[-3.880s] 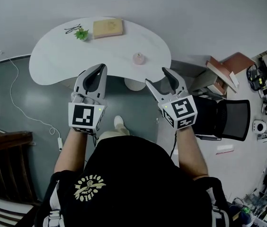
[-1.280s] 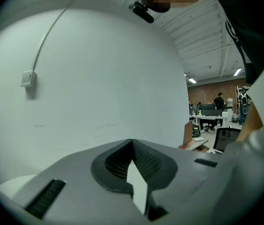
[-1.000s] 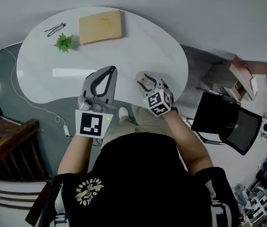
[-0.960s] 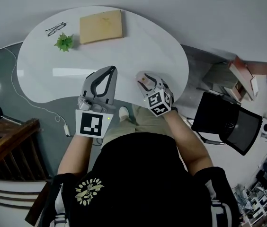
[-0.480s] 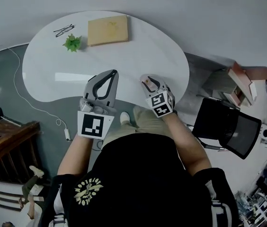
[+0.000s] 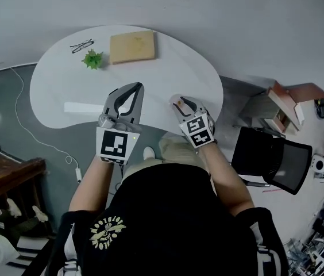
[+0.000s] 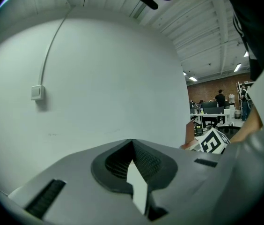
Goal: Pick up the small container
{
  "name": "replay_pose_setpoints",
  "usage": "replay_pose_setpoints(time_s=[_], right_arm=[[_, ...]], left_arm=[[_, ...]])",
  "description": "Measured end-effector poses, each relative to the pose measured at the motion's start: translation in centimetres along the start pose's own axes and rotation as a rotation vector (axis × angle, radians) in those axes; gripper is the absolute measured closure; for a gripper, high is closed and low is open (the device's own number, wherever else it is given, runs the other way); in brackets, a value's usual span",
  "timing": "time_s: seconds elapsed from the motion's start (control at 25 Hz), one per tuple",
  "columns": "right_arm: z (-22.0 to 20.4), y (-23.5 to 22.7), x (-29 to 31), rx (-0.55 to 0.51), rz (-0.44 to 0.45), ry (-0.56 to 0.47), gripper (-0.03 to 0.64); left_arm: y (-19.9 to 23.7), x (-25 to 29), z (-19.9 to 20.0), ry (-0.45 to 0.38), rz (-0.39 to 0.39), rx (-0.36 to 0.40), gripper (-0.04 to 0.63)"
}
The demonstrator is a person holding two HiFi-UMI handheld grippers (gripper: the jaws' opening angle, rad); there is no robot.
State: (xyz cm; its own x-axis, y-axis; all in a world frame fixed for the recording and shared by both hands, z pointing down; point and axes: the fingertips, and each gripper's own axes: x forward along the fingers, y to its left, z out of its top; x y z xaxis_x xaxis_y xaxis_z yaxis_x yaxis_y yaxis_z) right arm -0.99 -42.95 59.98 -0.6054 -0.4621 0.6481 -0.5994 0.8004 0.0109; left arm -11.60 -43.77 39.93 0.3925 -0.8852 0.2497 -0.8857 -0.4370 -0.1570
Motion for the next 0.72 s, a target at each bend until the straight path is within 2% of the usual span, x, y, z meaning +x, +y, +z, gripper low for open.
replay_pose_setpoints(time_s=[0.24,0.36,0.72], right_arm=[[2.5,-0.5,-3.3,0.031,-0.037,-0.006,0.46],[4.3,-0.4,-5.0,0.025,-0.033,-0.031,0.46],[9.4,0.2,-9.3,0.036,-0.032,-0.078,0.46]], left_arm=[[0.0,-1.0,1.5,-0.029,-0.01,0.011,0.586],[-0.2,-1.4,1.7,-0.013,-0.028,0.023,0.586],[-0.3,-3.4,4.0,-0.072,-0.035,0.03,0.587]])
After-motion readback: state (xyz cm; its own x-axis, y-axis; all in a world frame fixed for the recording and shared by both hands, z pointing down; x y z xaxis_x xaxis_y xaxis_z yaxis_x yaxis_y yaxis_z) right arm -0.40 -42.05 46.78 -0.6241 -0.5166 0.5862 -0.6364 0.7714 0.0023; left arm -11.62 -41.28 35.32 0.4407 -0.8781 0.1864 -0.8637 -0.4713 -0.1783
